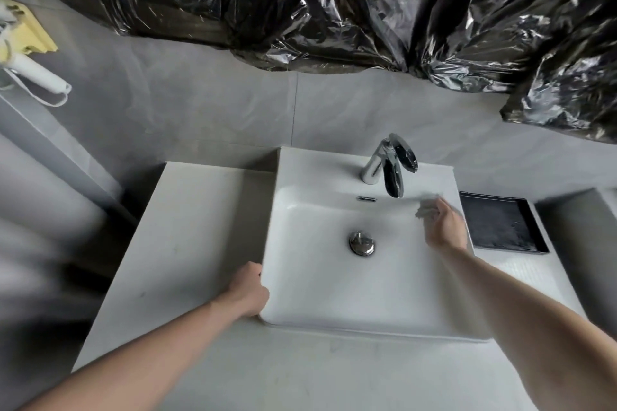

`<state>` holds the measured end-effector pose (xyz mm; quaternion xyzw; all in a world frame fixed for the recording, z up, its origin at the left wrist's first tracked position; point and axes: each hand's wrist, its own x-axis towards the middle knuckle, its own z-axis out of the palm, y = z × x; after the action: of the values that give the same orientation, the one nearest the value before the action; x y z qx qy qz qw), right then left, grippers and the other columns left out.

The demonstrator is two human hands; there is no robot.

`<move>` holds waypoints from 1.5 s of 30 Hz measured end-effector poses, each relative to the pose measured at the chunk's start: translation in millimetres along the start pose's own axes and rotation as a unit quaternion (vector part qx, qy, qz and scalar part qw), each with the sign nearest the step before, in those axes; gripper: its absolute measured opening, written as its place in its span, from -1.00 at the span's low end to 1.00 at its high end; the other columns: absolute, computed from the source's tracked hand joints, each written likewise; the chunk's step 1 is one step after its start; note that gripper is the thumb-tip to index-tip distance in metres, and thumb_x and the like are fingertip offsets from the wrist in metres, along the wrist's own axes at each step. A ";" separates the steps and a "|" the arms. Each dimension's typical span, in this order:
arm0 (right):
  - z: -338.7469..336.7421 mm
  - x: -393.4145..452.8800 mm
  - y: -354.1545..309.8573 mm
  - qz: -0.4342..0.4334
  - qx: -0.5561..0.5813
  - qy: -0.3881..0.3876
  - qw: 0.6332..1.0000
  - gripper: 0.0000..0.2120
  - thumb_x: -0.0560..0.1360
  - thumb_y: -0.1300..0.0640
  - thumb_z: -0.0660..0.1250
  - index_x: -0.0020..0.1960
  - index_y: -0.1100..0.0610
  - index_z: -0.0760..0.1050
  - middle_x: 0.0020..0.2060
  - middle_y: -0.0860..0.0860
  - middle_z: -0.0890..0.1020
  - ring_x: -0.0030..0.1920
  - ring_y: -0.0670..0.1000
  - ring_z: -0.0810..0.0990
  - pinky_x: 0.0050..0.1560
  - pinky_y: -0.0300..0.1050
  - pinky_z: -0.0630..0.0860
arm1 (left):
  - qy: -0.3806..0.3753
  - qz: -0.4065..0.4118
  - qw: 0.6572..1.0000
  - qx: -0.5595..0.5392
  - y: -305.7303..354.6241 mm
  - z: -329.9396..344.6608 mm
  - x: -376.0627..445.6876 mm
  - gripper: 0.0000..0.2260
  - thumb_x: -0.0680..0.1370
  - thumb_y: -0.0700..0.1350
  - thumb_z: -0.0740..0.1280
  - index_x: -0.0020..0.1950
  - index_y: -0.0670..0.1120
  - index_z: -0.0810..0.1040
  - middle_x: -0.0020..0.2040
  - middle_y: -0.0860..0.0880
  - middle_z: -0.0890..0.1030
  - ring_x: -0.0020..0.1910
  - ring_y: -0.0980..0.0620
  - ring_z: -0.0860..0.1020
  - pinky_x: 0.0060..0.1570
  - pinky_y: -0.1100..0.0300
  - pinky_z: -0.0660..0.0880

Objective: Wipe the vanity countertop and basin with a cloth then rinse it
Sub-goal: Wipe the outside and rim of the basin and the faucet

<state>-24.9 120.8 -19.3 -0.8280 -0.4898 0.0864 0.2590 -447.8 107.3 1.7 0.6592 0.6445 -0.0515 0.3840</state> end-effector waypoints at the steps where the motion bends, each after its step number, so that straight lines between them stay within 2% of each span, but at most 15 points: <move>1: 0.2 9.4 -2.1 -0.011 0.008 0.007 1.000 -0.72 0.46 0.29 0.17 -0.06 -0.05 0.53 -0.11 -0.06 0.72 0.05 0.09 0.67 -0.02 -0.02 0.59 | 0.003 -0.008 1.000 -0.001 3.2 1.4 -0.2 -0.87 0.43 -0.29 0.23 -0.18 -0.10 0.53 -0.26 0.02 0.58 -0.23 -0.02 0.51 -0.33 0.22 0.33; 6: 19.8 44.8 -38.2 -0.105 -0.007 -0.092 0.990 -0.64 0.46 0.35 0.14 0.07 0.05 0.58 0.19 0.04 0.63 0.19 0.17 0.58 0.04 -0.10 0.49 | 0.033 -0.048 0.998 -0.024 12.7 8.7 -2.2 -0.83 0.44 -0.32 0.22 -0.15 -0.13 0.57 -0.14 -0.06 0.66 -0.14 -0.05 0.59 -0.27 0.23 0.36; 10: 37.5 54.4 -36.6 -0.175 -0.099 -0.183 0.962 -0.33 0.40 0.46 0.14 0.49 0.12 0.33 0.49 0.05 0.34 0.34 0.21 0.41 0.28 0.10 0.45 | 0.073 -0.083 0.993 -0.040 19.1 19.4 -1.7 -0.75 0.43 -0.36 0.20 -0.04 -0.21 0.64 -0.05 -0.10 0.70 -0.06 -0.07 0.63 -0.24 0.24 0.36; 12: 34.7 71.2 -15.9 -0.191 -0.135 -0.180 0.955 -0.33 0.37 0.46 0.13 0.45 0.12 0.34 0.49 0.05 0.31 0.35 0.21 0.39 0.32 0.15 0.40 | 0.096 -0.099 0.989 -0.044 22.0 25.4 -2.1 -0.72 0.43 -0.38 0.19 -0.01 -0.21 0.64 -0.03 -0.11 0.70 -0.05 -0.08 0.62 -0.21 0.25 0.37; 15: 16.1 105.1 28.6 -0.122 -0.168 -0.180 0.962 -0.31 0.40 0.45 0.11 0.51 0.17 0.26 0.54 0.09 0.23 0.41 0.25 0.36 0.38 0.18 0.37 | 0.114 -0.125 0.985 -0.034 26.1 30.2 -3.7 -0.71 0.45 -0.36 0.20 0.04 -0.18 0.64 0.00 -0.11 0.69 0.00 -0.11 0.63 -0.15 0.24 0.42; 20: -30.7 90.5 79.2 -0.112 -0.117 -0.161 0.974 -0.42 0.42 0.42 0.15 0.40 0.08 0.35 0.48 -0.03 0.33 0.28 0.18 0.52 -0.03 -0.01 0.46 | 0.130 -0.145 0.981 0.002 34.5 33.5 -4.3 -0.80 0.45 -0.38 0.22 -0.02 -0.22 0.58 0.02 -0.18 0.67 0.02 -0.18 0.62 -0.17 0.22 0.36; 22: -42.4 61.2 98.0 -0.059 -0.078 -0.150 0.984 -0.50 0.42 0.38 0.14 0.31 0.08 0.43 0.36 0.05 0.50 0.17 0.17 0.60 -0.03 0.00 0.48 | 0.133 -0.149 0.980 0.012 39.2 33.5 -3.8 -0.80 0.46 -0.38 0.24 0.01 -0.25 0.59 0.03 -0.20 0.66 0.04 -0.19 0.62 -0.16 0.21 0.38; 25: -58.0 1.6 120.2 0.030 0.022 -0.131 0.991 -0.75 0.60 0.21 0.13 0.10 0.15 0.58 0.06 0.21 0.69 0.02 0.22 0.63 -0.10 -0.04 0.42 | 0.123 -0.152 0.980 0.030 38.8 31.2 -4.3 -0.81 0.46 -0.34 0.26 0.01 -0.21 0.59 0.02 -0.16 0.67 0.04 -0.19 0.63 -0.14 0.21 0.41; 27: -66.2 -31.4 123.4 0.062 0.078 -0.129 0.987 -0.75 0.66 0.17 0.17 0.18 0.11 0.61 0.08 0.16 0.71 0.03 0.17 0.62 -0.07 -0.10 0.38 | 0.126 -0.153 0.979 0.036 34.4 31.1 -4.1 -0.83 0.44 -0.29 0.27 -0.03 -0.13 0.58 0.00 -0.12 0.68 0.00 -0.17 0.64 -0.15 0.20 0.45; 30: -70.2 -40.8 110.7 0.097 0.148 -0.136 0.975 -0.67 0.66 0.25 0.15 0.35 0.12 0.54 0.20 0.01 0.64 0.21 0.08 0.58 0.07 -0.19 0.38 | 0.126 -0.165 0.977 0.054 34.9 30.5 -5.8 -0.84 0.44 -0.25 0.27 -0.04 -0.09 0.56 -0.02 -0.09 0.67 -0.03 -0.15 0.63 -0.15 0.19 0.47; 32: -63.5 -21.0 99.1 0.071 0.184 -0.142 0.970 -0.74 0.66 0.21 0.16 0.26 0.08 0.54 0.15 -0.06 0.63 0.19 0.04 0.61 0.06 -0.25 0.45 | 0.123 -0.169 0.976 0.060 36.2 29.6 -4.2 -0.85 0.46 -0.24 0.26 -0.01 -0.10 0.55 -0.01 -0.08 0.65 -0.02 -0.15 0.62 -0.16 0.19 0.44; 34: -45.6 14.6 94.9 0.026 0.134 -0.147 0.980 -0.77 0.59 0.22 0.15 0.19 0.06 0.46 0.13 -0.02 0.58 0.15 0.10 0.56 0.10 -0.11 0.48 | 0.127 -0.172 0.974 0.073 36.3 29.7 -3.4 -0.85 0.46 -0.23 0.26 0.00 -0.11 0.55 0.01 -0.09 0.65 0.00 -0.16 0.62 -0.14 0.19 0.44; 38: -12.0 83.1 103.2 0.025 0.048 -0.176 0.983 -0.48 0.42 0.05 -0.01 0.36 0.11 0.33 0.29 0.12 0.50 0.27 0.16 0.47 0.26 0.09 0.46 | 0.129 -0.173 0.973 0.082 34.0 32.7 -2.1 -0.89 0.46 -0.25 0.26 -0.07 -0.10 0.50 -0.02 -0.09 0.64 0.00 -0.16 0.62 -0.16 0.19 0.44; 41: -17.4 89.9 95.5 0.035 0.023 -0.163 0.986 -0.48 0.54 0.12 0.03 0.50 0.04 0.24 0.32 0.14 0.50 0.30 0.22 0.48 0.21 0.09 0.45 | 0.131 -0.176 0.971 0.091 35.0 34.8 -1.9 -0.91 0.46 -0.26 0.25 -0.10 -0.09 0.46 -0.04 -0.08 0.63 -0.01 -0.16 0.61 -0.16 0.19 0.43; 45: -36.8 31.7 113.7 -0.035 0.025 -0.151 0.988 -0.38 0.61 0.28 0.15 0.63 0.05 0.12 0.44 0.10 0.44 0.32 0.23 0.49 0.21 0.03 0.47 | 0.133 -0.183 0.971 0.082 35.4 35.2 0.7 -0.91 0.46 -0.27 0.26 -0.10 -0.10 0.49 -0.08 -0.09 0.62 -0.07 -0.15 0.59 -0.17 0.19 0.43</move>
<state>92.9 91.3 -42.8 -0.7810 -0.5496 0.2138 0.2056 -401.2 92.2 -7.7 0.5601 0.7932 -0.0854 0.2231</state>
